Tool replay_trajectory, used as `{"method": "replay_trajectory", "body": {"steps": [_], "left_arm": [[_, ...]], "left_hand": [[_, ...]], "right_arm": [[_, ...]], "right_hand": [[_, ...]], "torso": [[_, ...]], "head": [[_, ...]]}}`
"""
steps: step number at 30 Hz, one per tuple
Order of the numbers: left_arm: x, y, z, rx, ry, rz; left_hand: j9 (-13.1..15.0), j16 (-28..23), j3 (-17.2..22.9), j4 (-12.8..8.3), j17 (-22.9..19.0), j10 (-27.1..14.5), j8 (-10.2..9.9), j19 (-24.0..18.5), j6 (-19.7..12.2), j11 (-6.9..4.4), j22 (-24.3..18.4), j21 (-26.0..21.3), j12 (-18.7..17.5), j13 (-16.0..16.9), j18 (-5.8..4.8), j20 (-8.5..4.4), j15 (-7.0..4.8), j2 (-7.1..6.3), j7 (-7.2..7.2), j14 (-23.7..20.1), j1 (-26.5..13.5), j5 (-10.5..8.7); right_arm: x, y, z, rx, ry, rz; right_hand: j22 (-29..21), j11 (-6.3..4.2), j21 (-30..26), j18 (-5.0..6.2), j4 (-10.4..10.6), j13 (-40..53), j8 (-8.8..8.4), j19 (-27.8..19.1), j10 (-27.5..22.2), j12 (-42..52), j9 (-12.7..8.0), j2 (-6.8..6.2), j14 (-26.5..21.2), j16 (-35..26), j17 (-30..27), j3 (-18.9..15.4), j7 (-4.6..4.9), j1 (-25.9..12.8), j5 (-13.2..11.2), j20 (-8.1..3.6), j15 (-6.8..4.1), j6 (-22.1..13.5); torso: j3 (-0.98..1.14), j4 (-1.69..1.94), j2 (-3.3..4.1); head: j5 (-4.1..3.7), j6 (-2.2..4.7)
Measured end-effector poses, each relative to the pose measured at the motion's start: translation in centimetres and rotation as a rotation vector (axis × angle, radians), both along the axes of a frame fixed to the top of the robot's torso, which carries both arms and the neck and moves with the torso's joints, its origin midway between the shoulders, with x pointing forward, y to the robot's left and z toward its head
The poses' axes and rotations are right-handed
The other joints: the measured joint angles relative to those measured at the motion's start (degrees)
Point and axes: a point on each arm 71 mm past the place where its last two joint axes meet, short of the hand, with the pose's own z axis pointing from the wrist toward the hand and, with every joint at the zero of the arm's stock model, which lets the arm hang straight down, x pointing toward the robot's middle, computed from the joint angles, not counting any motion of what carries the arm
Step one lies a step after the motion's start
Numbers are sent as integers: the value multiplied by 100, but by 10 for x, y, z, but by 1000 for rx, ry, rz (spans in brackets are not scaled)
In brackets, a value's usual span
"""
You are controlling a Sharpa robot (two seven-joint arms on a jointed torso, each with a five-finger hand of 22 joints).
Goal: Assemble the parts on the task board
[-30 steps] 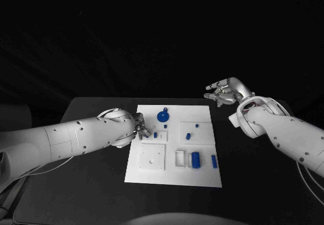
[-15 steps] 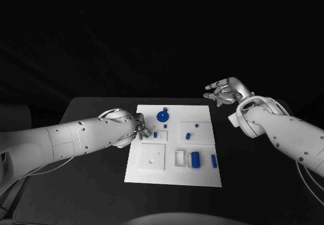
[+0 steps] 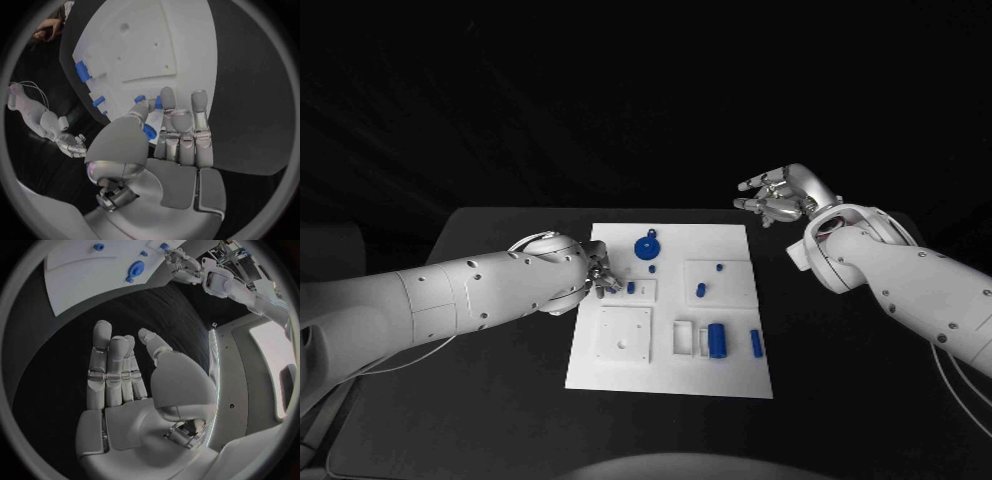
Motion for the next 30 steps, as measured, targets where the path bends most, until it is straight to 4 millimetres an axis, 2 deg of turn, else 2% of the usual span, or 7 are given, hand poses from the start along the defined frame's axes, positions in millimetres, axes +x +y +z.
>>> {"method": "replay_trajectory", "body": {"steps": [4,5,8,11,14,22,30], "left_arm": [[-1,1,0,-2,-6,-2],[-1,1,0,-2,-7,-1],[-1,3,0,-2,-12,1],[-1,5,-1,-1,-15,4],[-2,6,-1,-3,-19,6],[-3,7,-2,-7,-27,11],[-4,8,-2,-9,-31,15]], "left_hand": [[-50,0,30,35,-5,-13,15,9,-9,-13,0,-22,0,0,-1,-8,0,-126,-31,0,-14,-47],[-87,0,-8,119,-10,-23,19,30,21,-23,0,-47,0,0,-1,13,0,-164,-62,0,-4,-91],[-225,0,-177,398,-18,-40,12,29,107,-33,0,-84,0,20,-1,12,-3,-217,-175,-2,39,-442],[-270,-23,-293,581,-24,-120,-15,29,203,-34,0,-123,28,41,-1,12,-4,-272,-281,-1,94,-556],[-300,-31,-431,809,-40,-163,-21,70,254,-54,0,-169,39,48,-1,13,-4,-364,-291,-1,186,-598],[-299,-63,-681,1253,-63,-210,-20,91,221,-24,-1,-247,67,32,0,33,15,-427,-259,-20,326,-689],[-304,-63,-838,1501,-70,-210,2,111,221,-24,-1,-298,67,23,0,12,15,-455,-260,-21,389,-751]], "right_arm": [[0,0,0,0,0,-1],[0,0,0,0,0,-1],[0,-1,0,0,0,-1],[0,-1,0,0,0,-1],[0,-1,0,0,1,-2],[0,-1,0,1,1,-2],[0,-1,0,2,2,-3]], "right_hand": [[0,0,0,0,0,0,0,0,0,0,0,0,0,0,0,0,0,0,0,0,0,0],[0,0,0,0,0,0,0,0,0,0,0,0,0,0,0,0,0,0,0,0,0,0],[0,0,0,0,0,0,0,0,0,0,0,0,0,0,0,0,0,0,0,0,0,0],[0,0,0,0,0,0,0,0,0,0,0,0,0,0,-1,0,0,0,0,0,0,0],[-1,0,0,0,0,0,0,0,0,0,0,0,0,0,-1,0,0,0,0,0,0,0],[-1,0,0,0,0,0,0,0,0,0,0,0,0,0,-1,0,0,0,0,0,0,1],[-1,0,0,0,0,0,0,0,0,0,0,0,0,0,-1,0,-1,0,0,0,0,1]], "torso": [[-5,0,2],[-7,0,2],[-8,0,2],[-8,0,2],[-7,1,2],[-2,2,-1],[-1,0,-1]], "head": [[-7,0],[-8,0],[-11,2],[-15,3],[-19,2],[-8,8],[-3,15]]}}
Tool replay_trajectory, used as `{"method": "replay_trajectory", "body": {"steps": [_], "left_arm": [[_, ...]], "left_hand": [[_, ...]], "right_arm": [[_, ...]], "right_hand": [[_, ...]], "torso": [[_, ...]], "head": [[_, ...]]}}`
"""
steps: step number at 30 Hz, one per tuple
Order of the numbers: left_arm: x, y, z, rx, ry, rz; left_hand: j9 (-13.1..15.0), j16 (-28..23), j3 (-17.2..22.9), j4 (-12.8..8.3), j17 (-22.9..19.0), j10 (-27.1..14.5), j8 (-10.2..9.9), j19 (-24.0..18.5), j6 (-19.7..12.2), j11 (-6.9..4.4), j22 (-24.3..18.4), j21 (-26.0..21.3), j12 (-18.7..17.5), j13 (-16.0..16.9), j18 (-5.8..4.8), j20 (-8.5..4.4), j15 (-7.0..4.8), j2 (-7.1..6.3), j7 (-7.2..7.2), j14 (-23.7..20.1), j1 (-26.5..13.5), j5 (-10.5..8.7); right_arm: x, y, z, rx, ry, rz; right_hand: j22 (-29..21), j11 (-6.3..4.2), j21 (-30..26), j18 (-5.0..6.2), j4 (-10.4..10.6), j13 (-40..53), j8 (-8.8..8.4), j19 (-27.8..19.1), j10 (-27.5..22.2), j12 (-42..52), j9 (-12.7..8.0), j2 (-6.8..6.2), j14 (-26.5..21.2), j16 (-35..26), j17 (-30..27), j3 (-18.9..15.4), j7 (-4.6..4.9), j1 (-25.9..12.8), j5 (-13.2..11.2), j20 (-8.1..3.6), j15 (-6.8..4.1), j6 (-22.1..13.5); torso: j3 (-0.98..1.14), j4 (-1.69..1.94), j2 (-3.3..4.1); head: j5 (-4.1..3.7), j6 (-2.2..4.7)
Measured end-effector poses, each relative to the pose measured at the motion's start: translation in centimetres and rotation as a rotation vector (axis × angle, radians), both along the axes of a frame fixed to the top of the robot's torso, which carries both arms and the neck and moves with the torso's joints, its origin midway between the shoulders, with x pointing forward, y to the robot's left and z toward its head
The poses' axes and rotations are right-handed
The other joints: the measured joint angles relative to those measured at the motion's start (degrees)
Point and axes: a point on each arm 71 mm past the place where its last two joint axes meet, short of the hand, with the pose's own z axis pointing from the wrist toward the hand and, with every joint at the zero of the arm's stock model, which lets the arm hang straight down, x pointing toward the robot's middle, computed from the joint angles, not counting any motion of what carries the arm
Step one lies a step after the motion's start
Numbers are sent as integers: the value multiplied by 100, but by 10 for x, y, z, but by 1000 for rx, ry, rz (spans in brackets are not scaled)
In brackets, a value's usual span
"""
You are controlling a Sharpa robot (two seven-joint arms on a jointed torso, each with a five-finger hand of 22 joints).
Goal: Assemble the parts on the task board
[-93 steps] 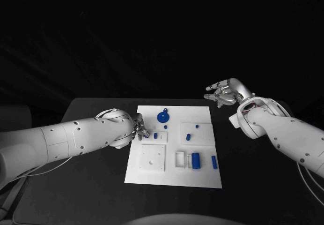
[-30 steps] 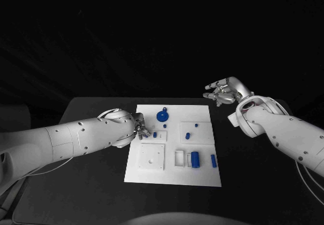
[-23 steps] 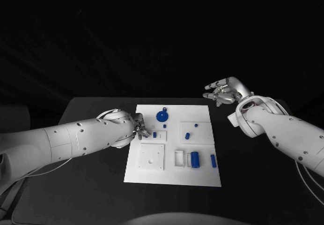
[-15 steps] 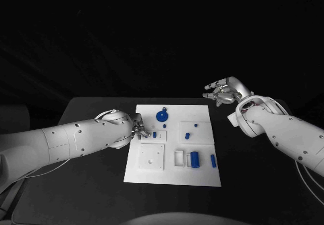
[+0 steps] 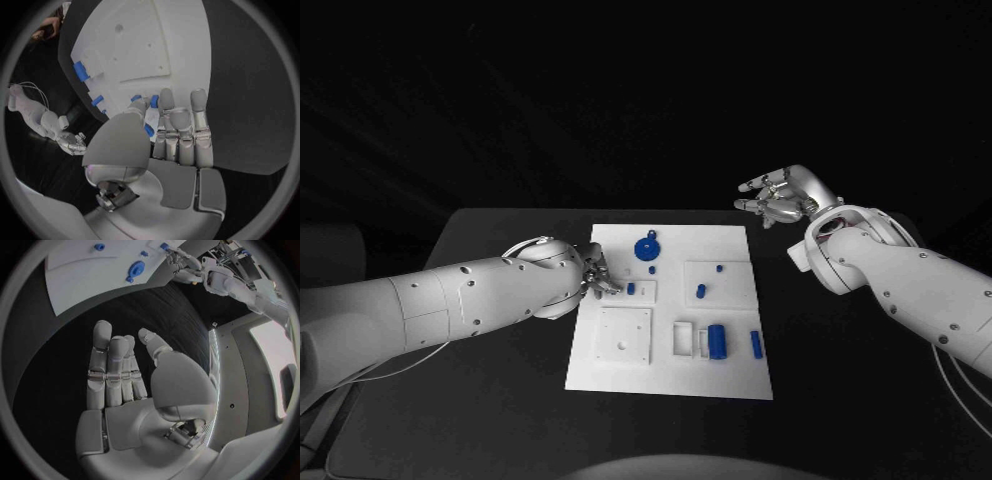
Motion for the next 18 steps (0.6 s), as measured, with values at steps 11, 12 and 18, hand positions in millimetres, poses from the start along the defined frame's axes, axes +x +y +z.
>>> {"method": "replay_trajectory", "body": {"steps": [11,12,18], "left_arm": [[0,4,0,-2,-2,9],[-1,5,0,-1,-2,10],[-2,8,1,-2,-2,15]], "left_hand": [[2,0,-156,156,-5,-20,0,0,-21,21,0,-22,22,6,0,0,20,-147,21,-20,-147,-559],[7,0,-156,156,-5,-20,0,0,-21,21,0,-22,49,10,0,0,20,-147,21,-20,-147,-559],[13,-23,-159,192,-6,-20,0,0,-21,21,4,-22,49,13,0,0,20,-156,21,-20,-157,-559]], "right_arm": [[0,-1,0,0,1,-2],[0,-1,0,0,1,-2],[0,-2,0,-1,1,-3]], "right_hand": [[0,0,0,0,0,0,0,0,0,0,0,0,0,0,0,0,0,0,0,0,0,0],[0,0,0,0,0,0,0,0,0,0,0,0,0,0,0,0,0,0,0,0,0,0],[0,0,0,0,0,0,0,0,0,0,0,0,0,0,-1,0,0,0,0,0,0,0]], "torso": [[1,0,0],[1,0,-1],[1,3,-3]], "head": [[-4,-2],[-4,-2],[-4,1]]}}
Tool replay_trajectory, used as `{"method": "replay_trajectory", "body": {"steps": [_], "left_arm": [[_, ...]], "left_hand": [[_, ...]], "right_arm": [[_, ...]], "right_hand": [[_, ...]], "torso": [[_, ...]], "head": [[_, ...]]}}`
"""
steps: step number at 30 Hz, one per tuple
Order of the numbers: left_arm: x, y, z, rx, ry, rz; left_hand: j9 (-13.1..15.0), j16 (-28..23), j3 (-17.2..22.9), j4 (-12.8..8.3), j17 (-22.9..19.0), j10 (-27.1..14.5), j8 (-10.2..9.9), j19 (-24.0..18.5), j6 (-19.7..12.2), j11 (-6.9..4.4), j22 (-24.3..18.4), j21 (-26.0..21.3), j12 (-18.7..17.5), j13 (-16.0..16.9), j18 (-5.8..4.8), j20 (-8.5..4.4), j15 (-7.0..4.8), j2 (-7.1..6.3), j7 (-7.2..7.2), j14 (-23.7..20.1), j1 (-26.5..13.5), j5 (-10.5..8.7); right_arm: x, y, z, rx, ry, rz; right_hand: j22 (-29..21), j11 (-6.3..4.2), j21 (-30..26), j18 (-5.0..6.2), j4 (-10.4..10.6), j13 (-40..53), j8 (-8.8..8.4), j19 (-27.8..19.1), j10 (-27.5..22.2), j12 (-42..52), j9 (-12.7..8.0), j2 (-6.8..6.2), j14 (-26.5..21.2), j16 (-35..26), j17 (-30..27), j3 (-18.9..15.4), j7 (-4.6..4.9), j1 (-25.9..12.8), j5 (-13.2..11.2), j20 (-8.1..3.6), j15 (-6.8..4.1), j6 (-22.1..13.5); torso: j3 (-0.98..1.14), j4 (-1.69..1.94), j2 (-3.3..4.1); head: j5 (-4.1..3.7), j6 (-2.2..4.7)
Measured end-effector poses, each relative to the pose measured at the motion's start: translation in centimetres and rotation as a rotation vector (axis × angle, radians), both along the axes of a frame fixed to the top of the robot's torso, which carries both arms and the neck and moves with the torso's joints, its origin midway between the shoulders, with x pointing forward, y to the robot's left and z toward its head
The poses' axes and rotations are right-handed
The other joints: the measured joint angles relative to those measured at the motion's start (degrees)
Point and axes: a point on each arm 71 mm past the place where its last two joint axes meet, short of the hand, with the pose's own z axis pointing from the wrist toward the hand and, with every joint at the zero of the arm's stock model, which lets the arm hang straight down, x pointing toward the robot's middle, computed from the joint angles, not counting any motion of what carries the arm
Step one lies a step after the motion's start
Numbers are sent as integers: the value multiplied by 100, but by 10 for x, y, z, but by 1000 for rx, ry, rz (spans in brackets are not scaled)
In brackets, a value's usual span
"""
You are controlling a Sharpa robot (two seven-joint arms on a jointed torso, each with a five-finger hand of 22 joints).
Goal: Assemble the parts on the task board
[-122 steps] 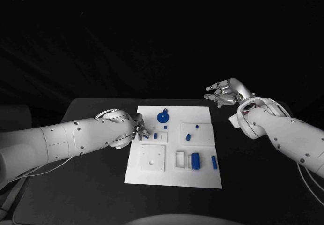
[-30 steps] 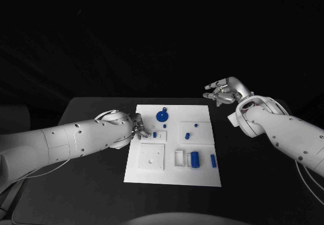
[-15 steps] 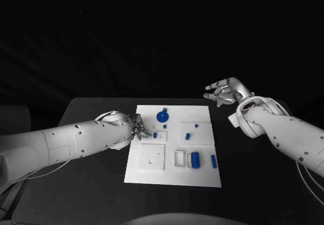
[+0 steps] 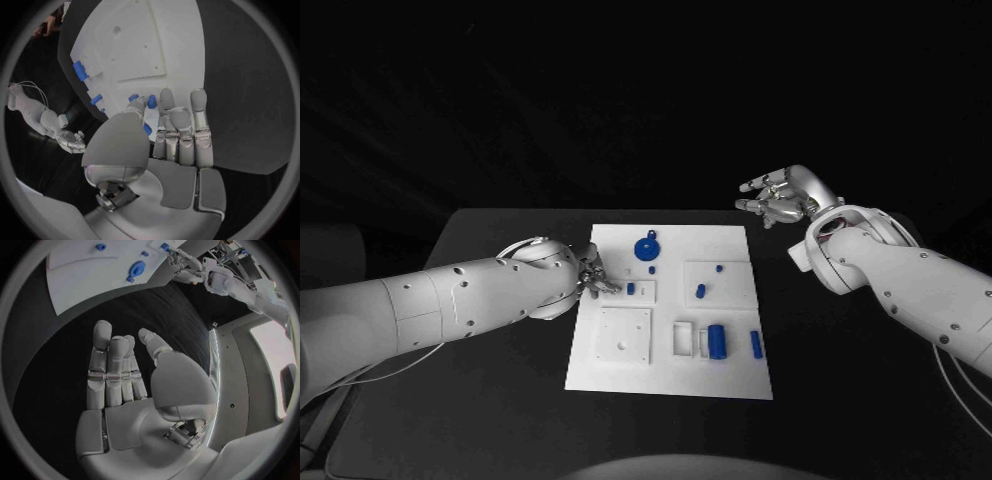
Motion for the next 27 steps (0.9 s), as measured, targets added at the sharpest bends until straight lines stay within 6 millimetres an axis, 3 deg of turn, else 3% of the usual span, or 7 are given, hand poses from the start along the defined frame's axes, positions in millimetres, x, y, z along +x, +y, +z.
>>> {"method": "replay_trajectory", "body": {"steps": [6,9,12,16,19,21,27], "left_arm": [[0,1,0,-1,1,2],[-1,1,0,-4,3,3],[-1,1,0,-9,7,6],[-1,1,0,-17,13,10],[-2,0,0,-23,17,12],[-2,0,0,-26,19,14],[-1,1,1,-36,15,22]], "left_hand": [[16,0,-42,74,-4,-21,23,20,-20,21,-1,0,0,8,0,20,-21,-84,20,-21,-84,-137],[53,0,-14,259,-4,-20,56,20,-20,21,-1,0,39,23,0,20,-21,-144,20,-21,-282,-558],[78,0,32,316,-4,-32,56,20,0,32,-1,0,39,29,0,20,-21,-237,40,-21,-389,-952],[92,0,63,348,-9,-41,79,20,-20,41,-1,-23,59,35,0,20,-1,-281,60,-41,-484,-1261],[92,0,63,348,-9,-41,79,20,-20,41,-2,-22,66,35,0,20,-1,-281,60,-41,-484,-1379],[93,0,79,364,-9,-41,79,20,-20,41,-2,-22,66,35,0,20,-1,-338,60,-41,-552,-1601],[104,0,116,397,-9,-71,79,-12,-20,72,-2,-45,66,41,0,52,19,-344,60,-61,-663,-1721]], "right_arm": [[0,0,0,0,0,-1],[0,0,0,0,1,-1],[0,-1,0,0,1,-1],[0,-1,0,0,1,-2],[0,-1,0,0,1,-2],[0,-1,0,0,2,-2],[0,-1,-1,0,2,-3]], "right_hand": [[0,0,0,0,0,-6,0,0,0,0,0,0,0,0,0,0,0,0,0,0,0,0],[0,0,0,0,0,-6,0,0,0,0,0,0,0,0,0,0,0,0,22,0,0,0],[0,0,0,0,0,-6,0,0,0,0,0,0,0,0,0,0,0,0,22,0,0,0],[0,0,0,0,0,-6,0,0,0,0,0,0,0,0,0,0,0,0,22,0,0,0],[0,0,0,0,0,-6,0,0,0,0,0,0,0,0,0,0,-1,0,22,0,0,1],[0,0,0,0,0,-6,0,0,0,0,0,0,0,0,0,0,0,0,22,0,0,1],[-1,0,0,0,0,-5,0,0,0,0,0,0,0,0,0,0,-1,0,22,0,0,1]], "torso": [[-1,0,0],[-2,0,2],[-3,-2,3],[-2,-1,3],[-2,-1,3],[-2,-1,3],[-1,-2,3]], "head": [[3,3],[4,4],[4,4],[4,4],[4,2],[4,1],[4,4]]}}
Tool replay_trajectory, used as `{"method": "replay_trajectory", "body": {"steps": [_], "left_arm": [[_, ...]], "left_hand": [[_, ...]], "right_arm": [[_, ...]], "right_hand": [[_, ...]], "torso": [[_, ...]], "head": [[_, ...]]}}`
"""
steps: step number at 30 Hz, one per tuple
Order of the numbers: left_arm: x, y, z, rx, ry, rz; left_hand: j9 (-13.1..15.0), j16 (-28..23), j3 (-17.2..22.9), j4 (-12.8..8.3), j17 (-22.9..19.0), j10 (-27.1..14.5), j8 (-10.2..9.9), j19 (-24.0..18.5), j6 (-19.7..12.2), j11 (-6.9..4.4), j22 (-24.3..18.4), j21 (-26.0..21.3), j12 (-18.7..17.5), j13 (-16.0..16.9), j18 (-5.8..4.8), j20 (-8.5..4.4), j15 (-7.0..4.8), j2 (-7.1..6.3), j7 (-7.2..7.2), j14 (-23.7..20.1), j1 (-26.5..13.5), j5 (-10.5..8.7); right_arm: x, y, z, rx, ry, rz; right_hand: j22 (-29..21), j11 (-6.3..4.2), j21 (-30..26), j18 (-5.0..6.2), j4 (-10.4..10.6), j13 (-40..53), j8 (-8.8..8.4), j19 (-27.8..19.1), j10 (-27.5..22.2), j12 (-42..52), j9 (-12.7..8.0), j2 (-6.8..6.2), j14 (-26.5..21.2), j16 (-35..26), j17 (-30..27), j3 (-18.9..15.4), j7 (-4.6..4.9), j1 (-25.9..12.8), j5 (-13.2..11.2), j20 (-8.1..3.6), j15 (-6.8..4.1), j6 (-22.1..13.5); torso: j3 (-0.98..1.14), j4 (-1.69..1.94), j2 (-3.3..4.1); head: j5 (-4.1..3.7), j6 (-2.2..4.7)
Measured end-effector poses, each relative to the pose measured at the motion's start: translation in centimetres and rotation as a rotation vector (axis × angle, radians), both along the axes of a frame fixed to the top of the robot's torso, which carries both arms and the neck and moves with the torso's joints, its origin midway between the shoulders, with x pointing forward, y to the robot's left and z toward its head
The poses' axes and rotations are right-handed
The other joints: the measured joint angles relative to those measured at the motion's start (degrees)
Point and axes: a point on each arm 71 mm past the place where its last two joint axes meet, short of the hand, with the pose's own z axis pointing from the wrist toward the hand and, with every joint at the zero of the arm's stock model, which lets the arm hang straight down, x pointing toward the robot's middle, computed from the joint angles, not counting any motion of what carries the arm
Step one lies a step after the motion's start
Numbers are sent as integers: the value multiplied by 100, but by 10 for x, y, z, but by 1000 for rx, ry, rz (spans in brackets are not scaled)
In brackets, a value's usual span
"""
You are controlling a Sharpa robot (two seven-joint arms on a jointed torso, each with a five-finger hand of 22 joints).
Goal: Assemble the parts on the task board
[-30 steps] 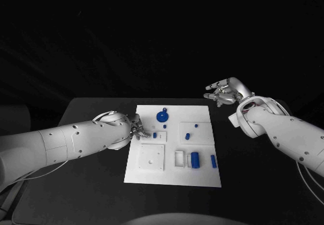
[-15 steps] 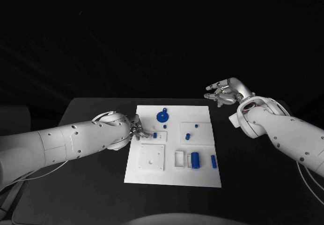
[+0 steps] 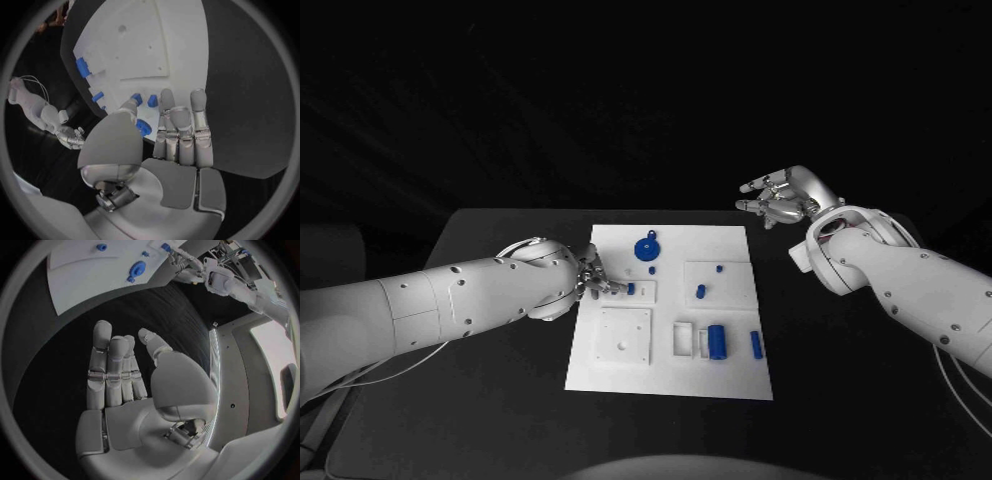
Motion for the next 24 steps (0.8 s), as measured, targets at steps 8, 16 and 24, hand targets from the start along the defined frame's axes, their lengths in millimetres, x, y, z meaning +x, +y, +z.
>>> {"method": "replay_trajectory", "body": {"steps": [8,16,24], "left_arm": [[6,4,20,-51,-51,18],[16,-1,52,-156,-131,-16],[22,-29,61,-262,-242,-169]], "left_hand": [[13,-69,49,-10,-45,-59,0,-51,-41,24,-1,-98,0,0,0,50,31,71,41,-112,71,323],[-1021,-880,152,-422,-454,-637,-328,-343,-540,310,-335,-772,-585,-577,-1,259,281,676,324,-588,908,1023],[-2701,-1626,371,-1595,-774,-761,-648,-382,-390,508,-731,-1258,-1693,-1468,71,412,433,940,565,-625,2185,518]], "right_arm": [[0,-2,0,-2,0,-3],[1,-4,-1,-3,2,-9],[1,-5,-2,-2,5,-13]], "right_hand": [[0,0,0,0,0,0,0,0,0,0,0,0,0,0,0,0,0,0,0,0,0,1],[0,0,0,0,0,-6,0,0,0,0,0,0,0,0,0,0,-5,0,0,0,0,5],[-28,-3,0,0,-4,-293,0,0,43,-232,0,0,0,0,-15,26,32,0,0,0,0,-32]], "torso": [[1,3,-3],[0,3,-5],[-3,-1,-3]], "head": [[-14,20],[-17,57],[-24,125]]}}
